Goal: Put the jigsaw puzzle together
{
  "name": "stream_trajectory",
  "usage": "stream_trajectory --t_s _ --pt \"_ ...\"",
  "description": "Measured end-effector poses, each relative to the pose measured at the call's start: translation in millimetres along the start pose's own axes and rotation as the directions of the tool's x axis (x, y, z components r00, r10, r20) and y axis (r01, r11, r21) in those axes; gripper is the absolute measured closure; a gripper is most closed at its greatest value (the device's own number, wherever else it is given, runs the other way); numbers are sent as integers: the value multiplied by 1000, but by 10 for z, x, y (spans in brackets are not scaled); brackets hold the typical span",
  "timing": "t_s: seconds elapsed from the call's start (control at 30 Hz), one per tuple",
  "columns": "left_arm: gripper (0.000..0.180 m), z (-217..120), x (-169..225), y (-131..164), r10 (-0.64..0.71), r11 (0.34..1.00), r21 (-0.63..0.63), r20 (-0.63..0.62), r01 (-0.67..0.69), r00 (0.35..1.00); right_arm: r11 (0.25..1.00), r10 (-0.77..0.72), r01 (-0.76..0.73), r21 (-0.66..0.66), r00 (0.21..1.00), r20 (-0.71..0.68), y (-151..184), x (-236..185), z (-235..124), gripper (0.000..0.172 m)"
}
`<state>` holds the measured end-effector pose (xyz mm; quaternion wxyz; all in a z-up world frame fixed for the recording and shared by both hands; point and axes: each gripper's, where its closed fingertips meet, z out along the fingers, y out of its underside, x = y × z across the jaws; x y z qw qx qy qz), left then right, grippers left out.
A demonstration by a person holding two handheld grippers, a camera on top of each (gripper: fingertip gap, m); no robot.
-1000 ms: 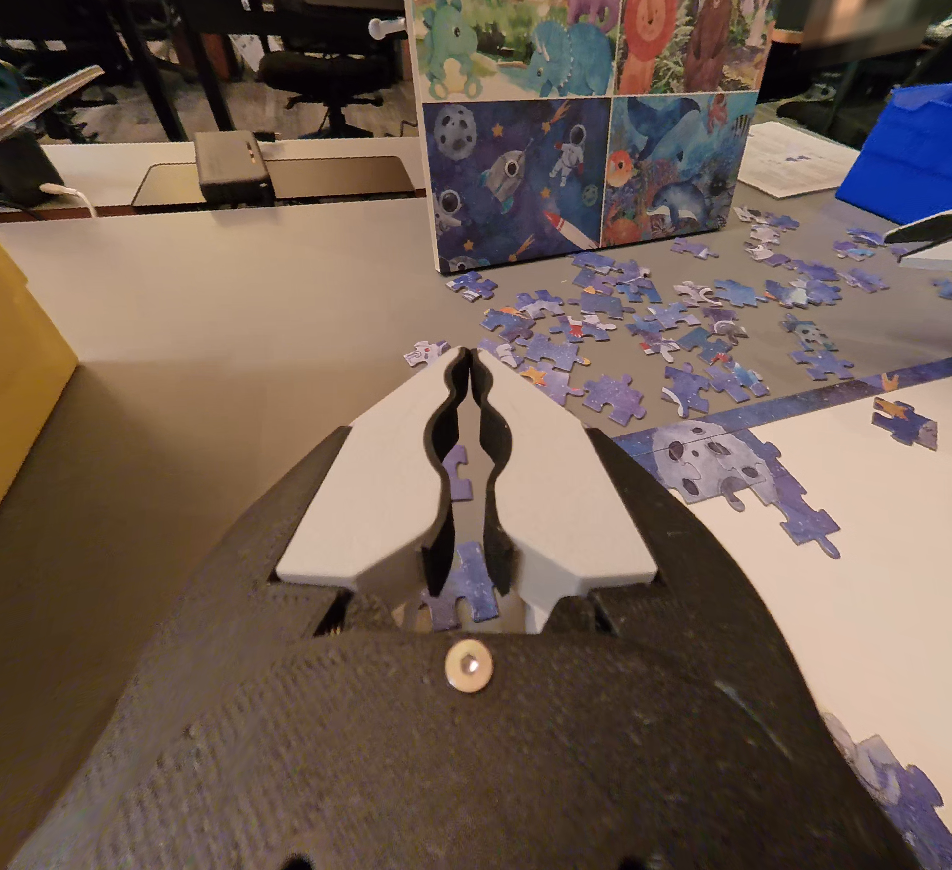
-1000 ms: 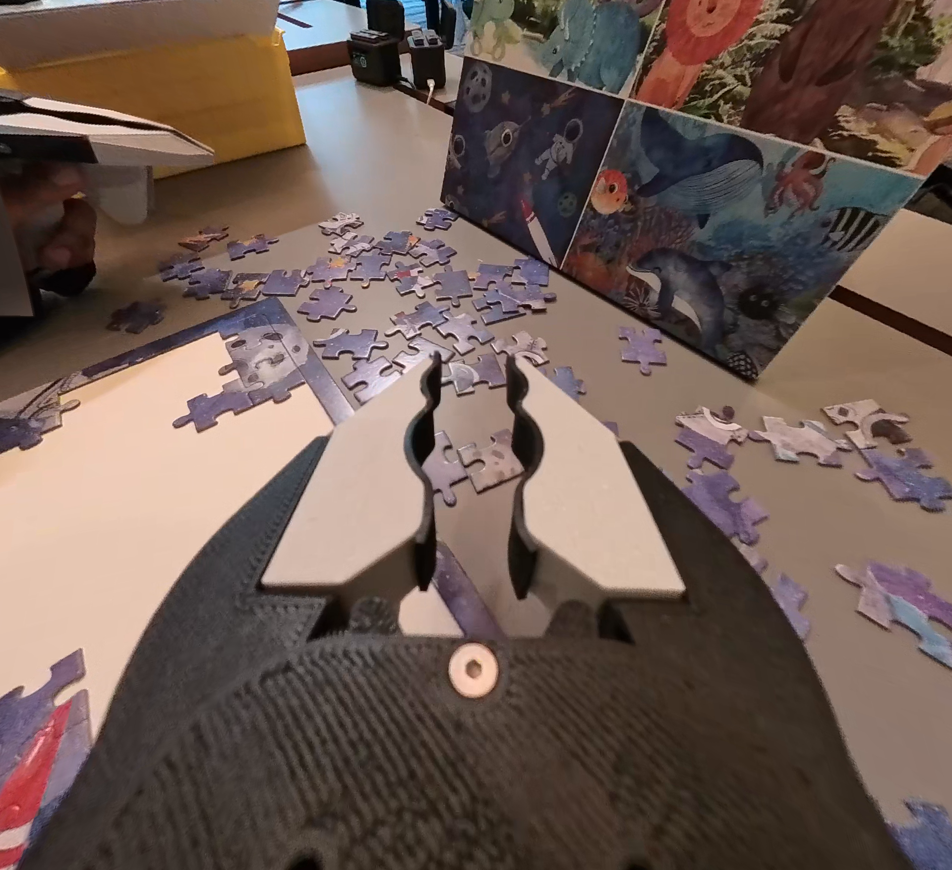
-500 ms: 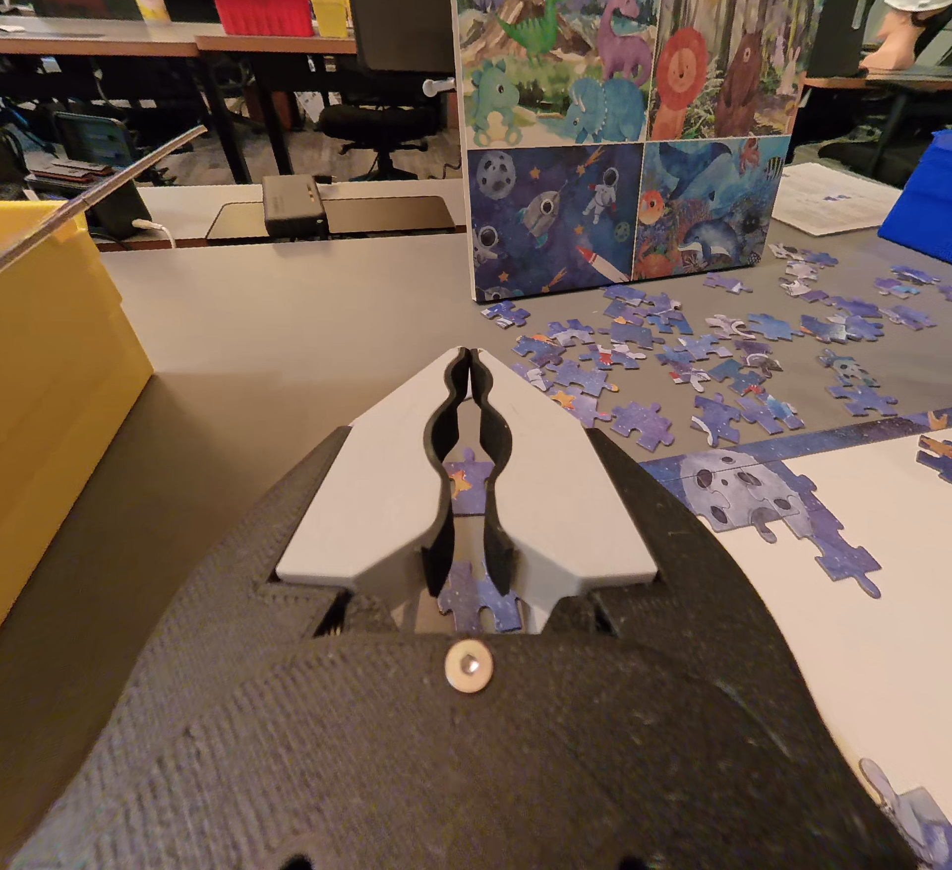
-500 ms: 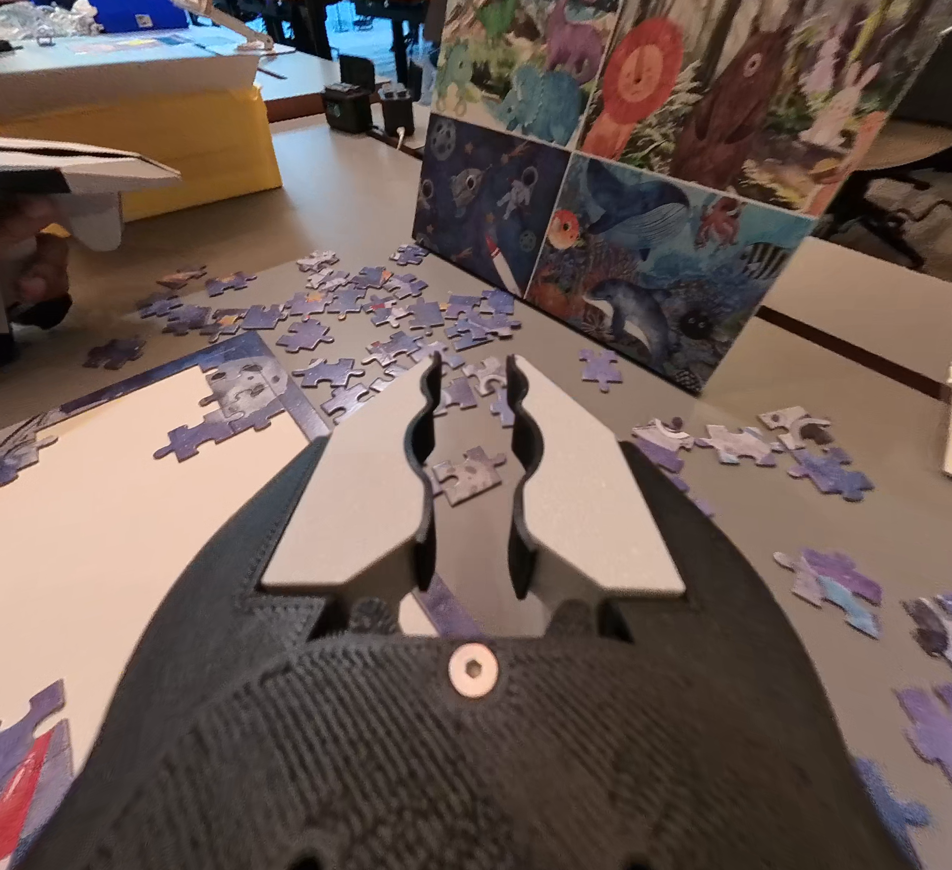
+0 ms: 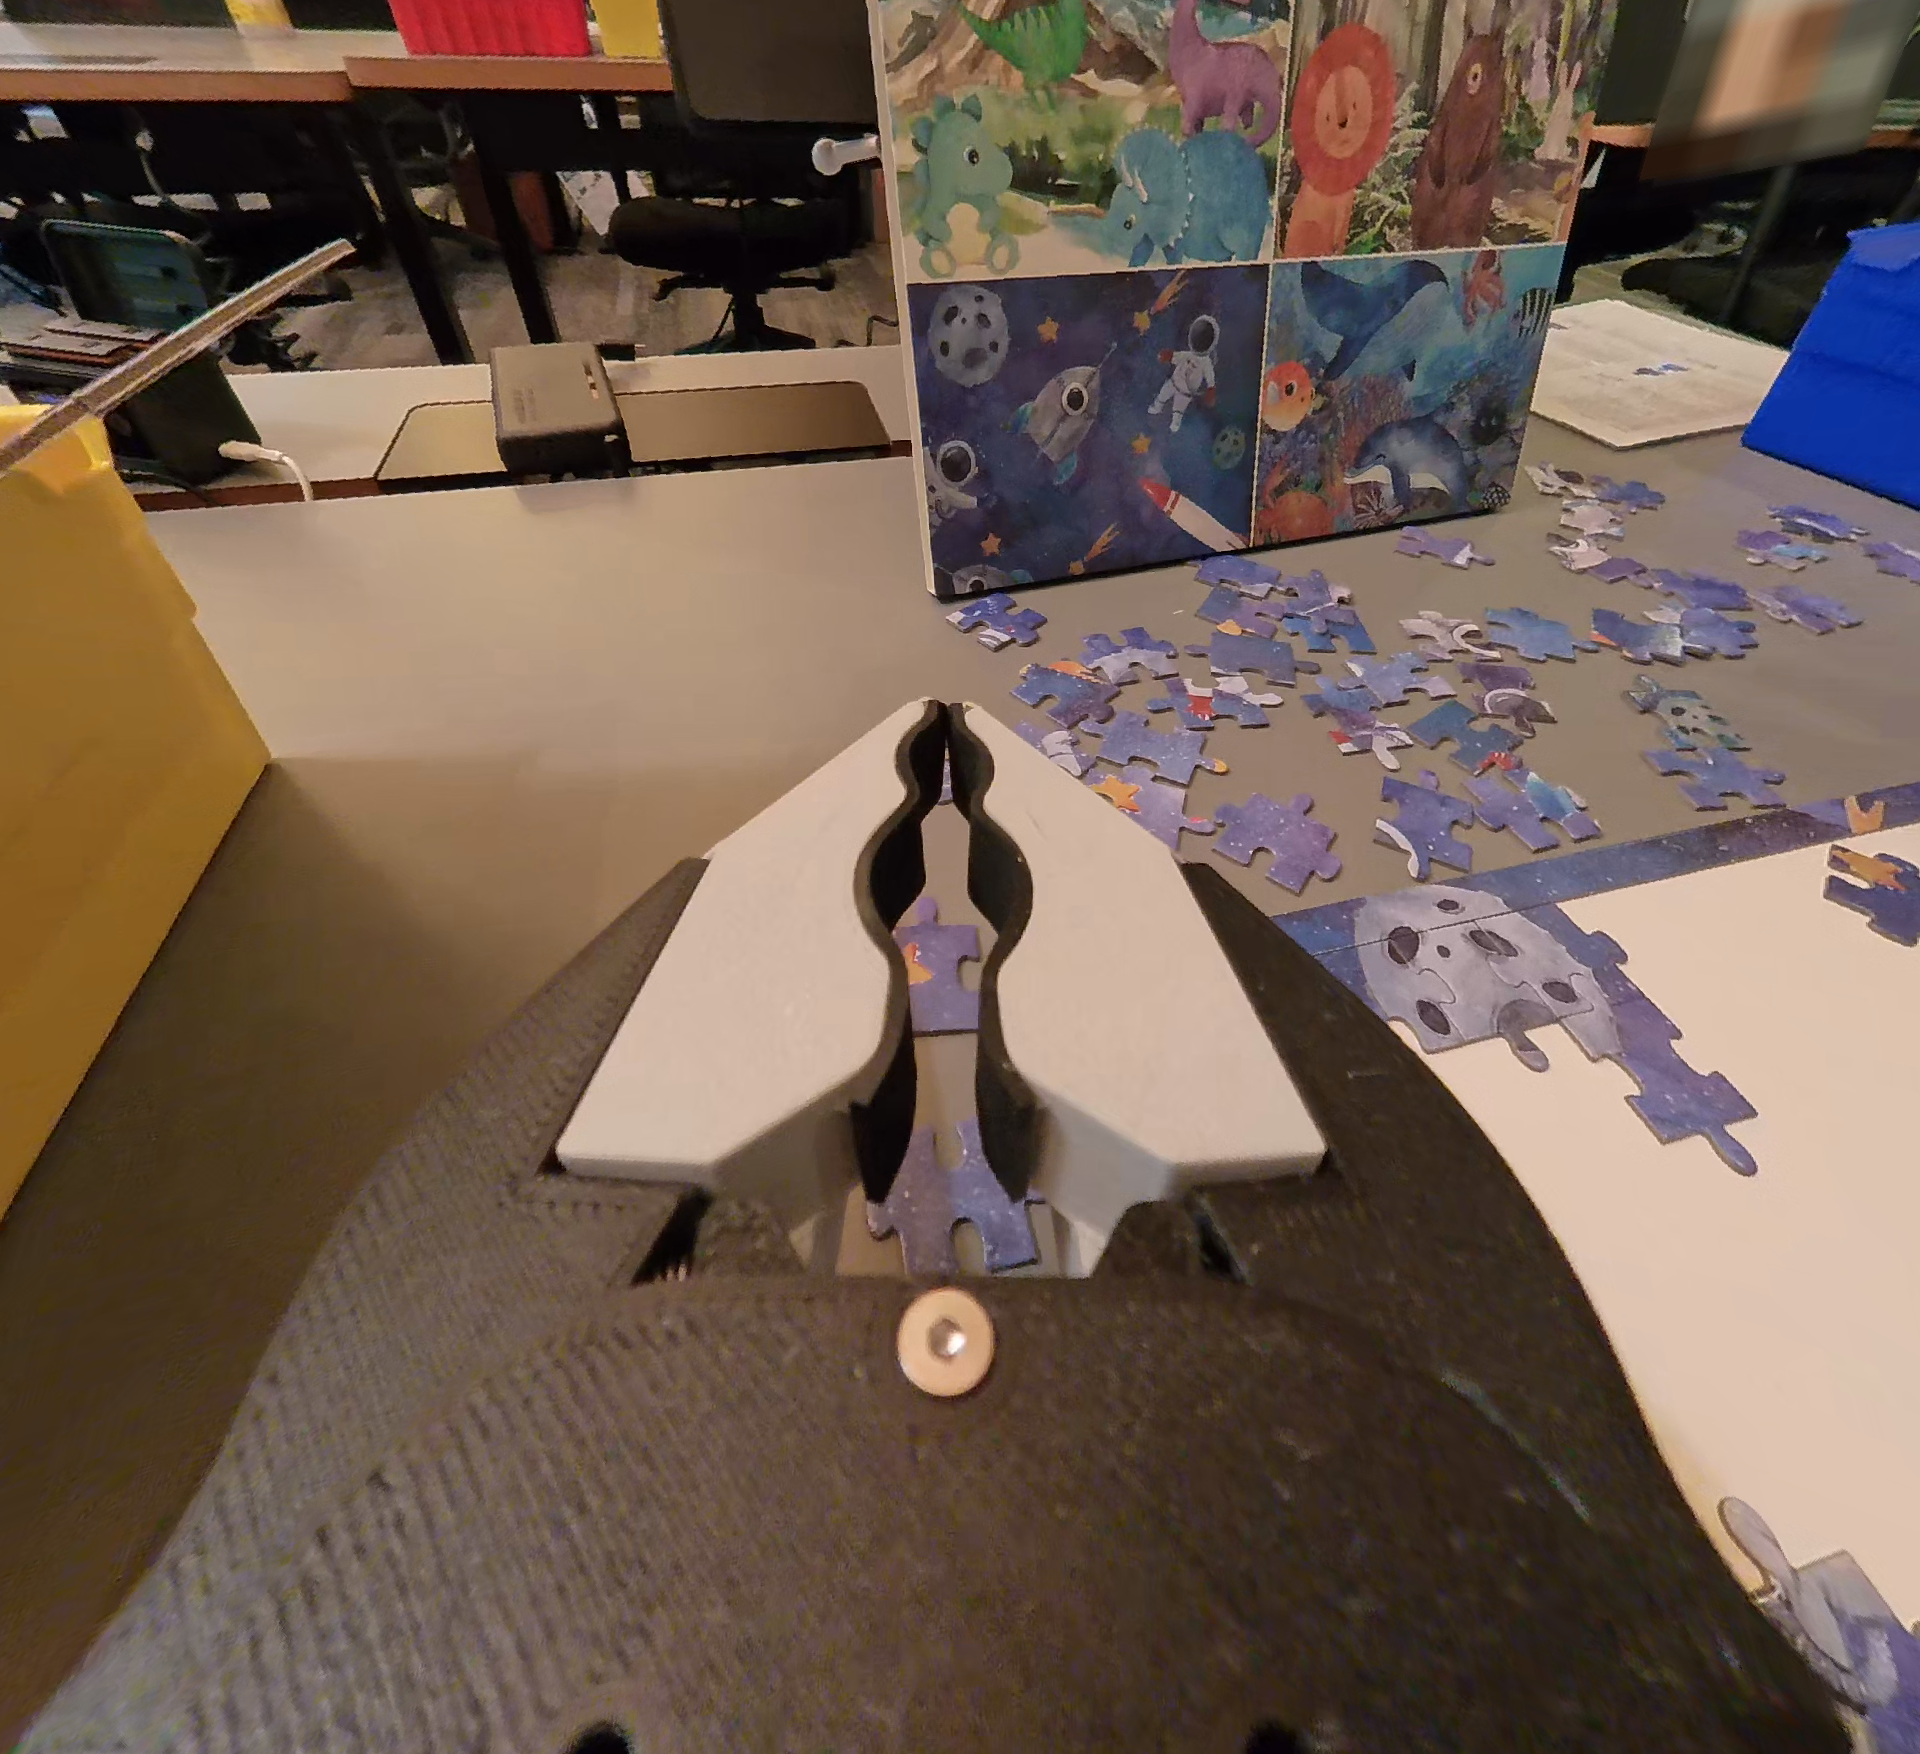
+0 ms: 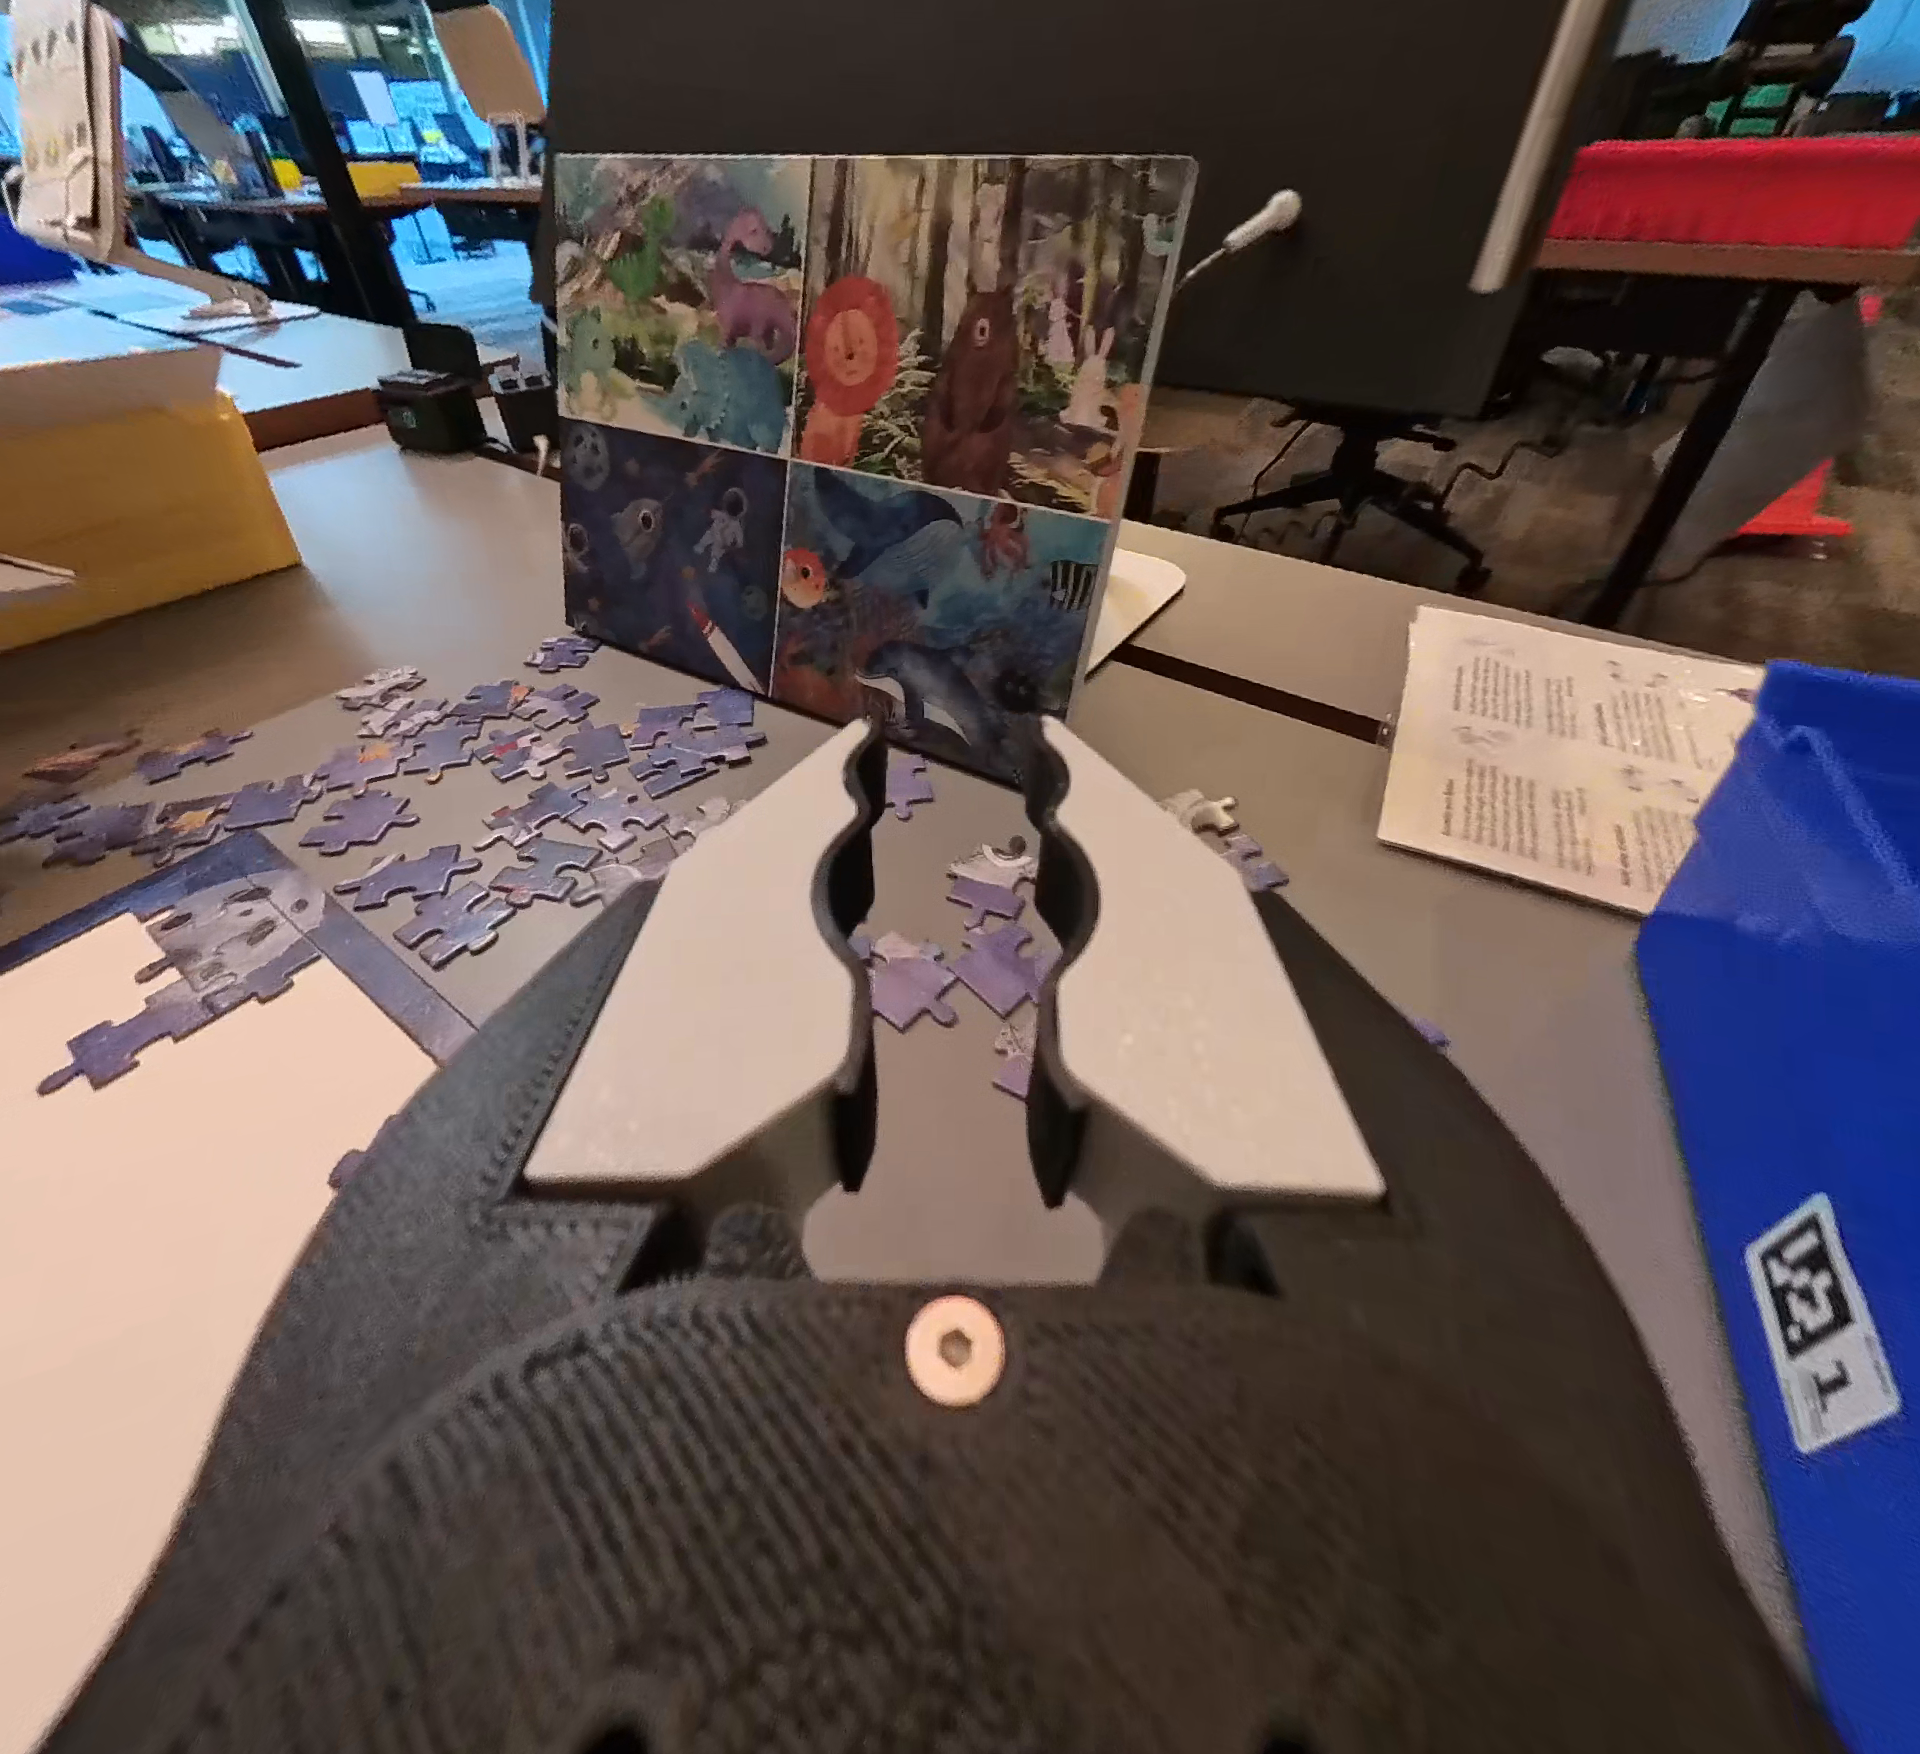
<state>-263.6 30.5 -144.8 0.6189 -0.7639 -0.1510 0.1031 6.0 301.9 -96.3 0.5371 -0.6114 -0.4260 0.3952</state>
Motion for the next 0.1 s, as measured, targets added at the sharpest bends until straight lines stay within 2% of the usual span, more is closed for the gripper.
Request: stream_trajectory --t_s 0.1 --pt "180 3 8 6 3 1000 -3 -3 -3 1000 999 29 -29 15 1000 6 -25 28 -28 148"
